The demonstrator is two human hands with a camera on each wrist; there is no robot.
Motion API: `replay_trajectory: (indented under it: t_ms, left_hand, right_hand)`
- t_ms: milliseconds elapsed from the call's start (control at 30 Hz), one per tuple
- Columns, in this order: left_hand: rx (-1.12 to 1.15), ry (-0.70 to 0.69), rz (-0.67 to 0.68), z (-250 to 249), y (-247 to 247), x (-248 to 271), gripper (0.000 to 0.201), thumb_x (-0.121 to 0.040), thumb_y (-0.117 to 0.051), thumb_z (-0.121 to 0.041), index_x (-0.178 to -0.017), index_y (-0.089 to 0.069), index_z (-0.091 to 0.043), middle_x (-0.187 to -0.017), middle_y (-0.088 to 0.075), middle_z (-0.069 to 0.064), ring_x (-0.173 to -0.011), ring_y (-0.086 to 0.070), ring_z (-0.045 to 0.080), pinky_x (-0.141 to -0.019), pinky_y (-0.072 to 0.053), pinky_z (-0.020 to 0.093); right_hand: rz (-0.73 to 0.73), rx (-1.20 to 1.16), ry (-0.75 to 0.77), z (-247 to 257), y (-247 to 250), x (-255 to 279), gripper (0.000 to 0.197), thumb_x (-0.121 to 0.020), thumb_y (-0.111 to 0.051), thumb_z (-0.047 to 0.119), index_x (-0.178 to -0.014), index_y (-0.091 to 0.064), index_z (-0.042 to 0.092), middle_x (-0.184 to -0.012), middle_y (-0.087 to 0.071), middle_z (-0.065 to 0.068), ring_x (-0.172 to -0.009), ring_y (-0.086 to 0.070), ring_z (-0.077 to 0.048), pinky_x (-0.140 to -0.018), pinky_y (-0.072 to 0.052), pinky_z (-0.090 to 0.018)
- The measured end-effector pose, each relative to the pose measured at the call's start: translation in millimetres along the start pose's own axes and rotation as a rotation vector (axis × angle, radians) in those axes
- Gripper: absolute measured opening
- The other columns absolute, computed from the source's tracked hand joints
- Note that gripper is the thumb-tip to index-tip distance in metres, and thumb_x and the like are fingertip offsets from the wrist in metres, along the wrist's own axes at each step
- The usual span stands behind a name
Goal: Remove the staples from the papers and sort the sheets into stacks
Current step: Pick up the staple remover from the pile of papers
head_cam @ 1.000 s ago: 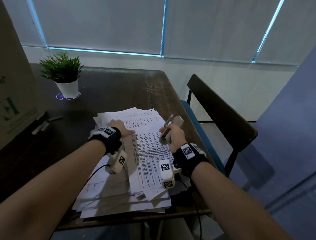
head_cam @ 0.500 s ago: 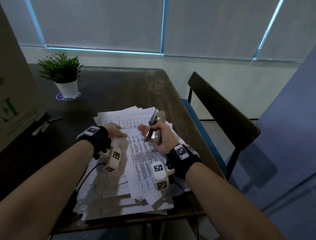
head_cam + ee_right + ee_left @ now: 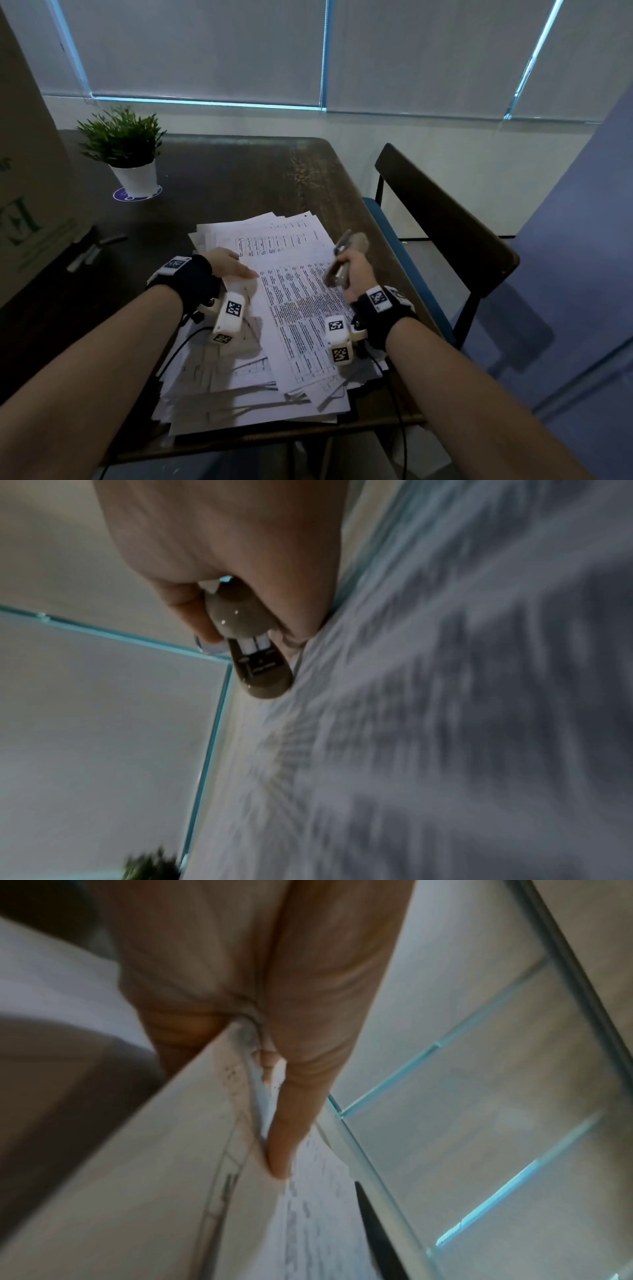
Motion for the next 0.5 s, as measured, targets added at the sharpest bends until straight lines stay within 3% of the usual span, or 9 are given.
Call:
replay_trajectory:
  t_ms: [67,133,200,233,267,300,367,433,500]
  left_hand:
    - [0.203,0.055,0.127,2.2,-5.0,15.5,0.045,-0.082,-0.071,-0.020,-0.122,-0.054,-0.007,-0.093,-0.070,0.015,-0.072,-0.067,0.028,-0.060,-0.055,0.033]
    - [0.334,0.091,0.267,6.5,-11.6,26.4,0.041,-0.084,-0.068,-0.026,-0.120,-0.052,-0.013,-0.105,-0.068,0.019,-0.082,-0.067,0.034,-0.068,-0.055,0.039]
    - [0.495,0.070,0.465,10.1,-23.7,36.1,0.052,-0.080,-0.073,-0.028,-0.126,-0.053,-0.015,-0.120,-0.063,0.020,-0.110,-0.057,0.040,-0.087,-0.048,0.048]
    - [0.505,0.069,0.522,14.1,-30.8,36.9,0.064,-0.072,-0.080,-0.027,-0.128,-0.053,-0.014,-0.121,-0.061,0.022,-0.114,-0.053,0.042,-0.091,-0.045,0.048]
    - [0.476,0.093,0.536,15.6,-38.0,38.8,0.074,-0.064,-0.085,-0.024,-0.128,-0.052,-0.008,-0.114,-0.063,0.023,-0.105,-0.056,0.041,-0.086,-0.047,0.047]
    - [0.431,0.120,0.484,14.6,-41.5,41.3,0.075,-0.061,-0.086,-0.018,-0.125,-0.052,0.000,-0.100,-0.063,0.023,-0.087,-0.061,0.037,-0.076,-0.051,0.044]
    - [0.424,0.082,0.175,7.8,-32.9,33.3,0.054,-0.071,-0.077,-0.005,-0.118,-0.054,0.005,-0.096,-0.063,0.022,-0.067,-0.065,0.029,-0.067,-0.055,0.039]
    - [0.343,-0.045,-0.223,-5.2,0.0,29.6,0.055,-0.075,-0.076,-0.004,-0.123,-0.051,0.000,-0.118,-0.059,0.017,-0.093,-0.066,0.028,-0.078,-0.054,0.035]
    - [0.151,-0.112,-0.526,-12.4,47.1,27.0,0.057,-0.074,-0.077,-0.008,-0.123,-0.049,0.000,-0.123,-0.056,0.016,-0.112,-0.056,0.033,-0.090,-0.048,0.038]
  right_hand:
    - [-0.118,-0.031,0.026,4.8,22.3,-5.2,0.039,-0.085,-0.061,0.009,-0.122,-0.053,0.000,-0.105,-0.059,-0.011,-0.091,-0.060,-0.022,-0.084,-0.054,-0.036]
    - [-0.211,-0.081,0.054,10.4,40.6,-7.5,0.032,-0.086,-0.060,0.007,-0.117,-0.054,0.003,-0.097,-0.059,-0.009,-0.087,-0.058,-0.020,-0.085,-0.051,-0.035]
    - [-0.260,-0.078,0.060,15.0,47.6,-7.2,0.023,-0.086,-0.060,0.008,-0.108,-0.056,0.006,-0.089,-0.060,-0.008,-0.081,-0.058,-0.019,-0.085,-0.052,-0.036]
    - [-0.266,-0.078,0.058,16.9,47.0,-6.0,0.015,-0.085,-0.060,0.009,-0.100,-0.058,0.006,-0.080,-0.061,-0.007,-0.073,-0.059,-0.016,-0.077,-0.053,-0.034]
    - [-0.262,-0.082,0.049,19.0,43.6,-4.1,0.006,-0.084,-0.059,0.009,-0.090,-0.058,0.007,-0.068,-0.061,-0.005,-0.060,-0.059,-0.012,-0.062,-0.053,-0.029]
    - [-0.246,-0.090,0.043,21.2,38.6,-3.6,0.002,-0.085,-0.058,0.009,-0.084,-0.058,0.007,-0.058,-0.060,-0.002,-0.048,-0.057,-0.009,-0.049,-0.048,-0.024]
    - [-0.189,-0.097,0.070,27.5,20.3,0.6,0.007,-0.087,-0.055,0.006,-0.084,-0.060,0.005,-0.069,-0.066,-0.007,-0.055,-0.060,-0.010,-0.052,-0.047,-0.022]
    - [-0.106,-0.083,0.125,33.6,-4.5,5.2,0.009,-0.089,-0.052,0.003,-0.094,-0.060,0.002,-0.086,-0.068,-0.012,-0.068,-0.064,-0.016,-0.065,-0.049,-0.028]
    - [0.003,-0.047,0.135,34.5,-31.8,14.6,0.012,-0.091,-0.051,0.005,-0.097,-0.060,0.003,-0.085,-0.068,-0.011,-0.069,-0.063,-0.017,-0.069,-0.047,-0.032]
Point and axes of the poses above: each hand's wrist, its own x-axis away from the middle knuckle, its own y-axis out of the back of the hand, z = x × y, the point moved 4 cm from there along -x, towards the middle knuckle
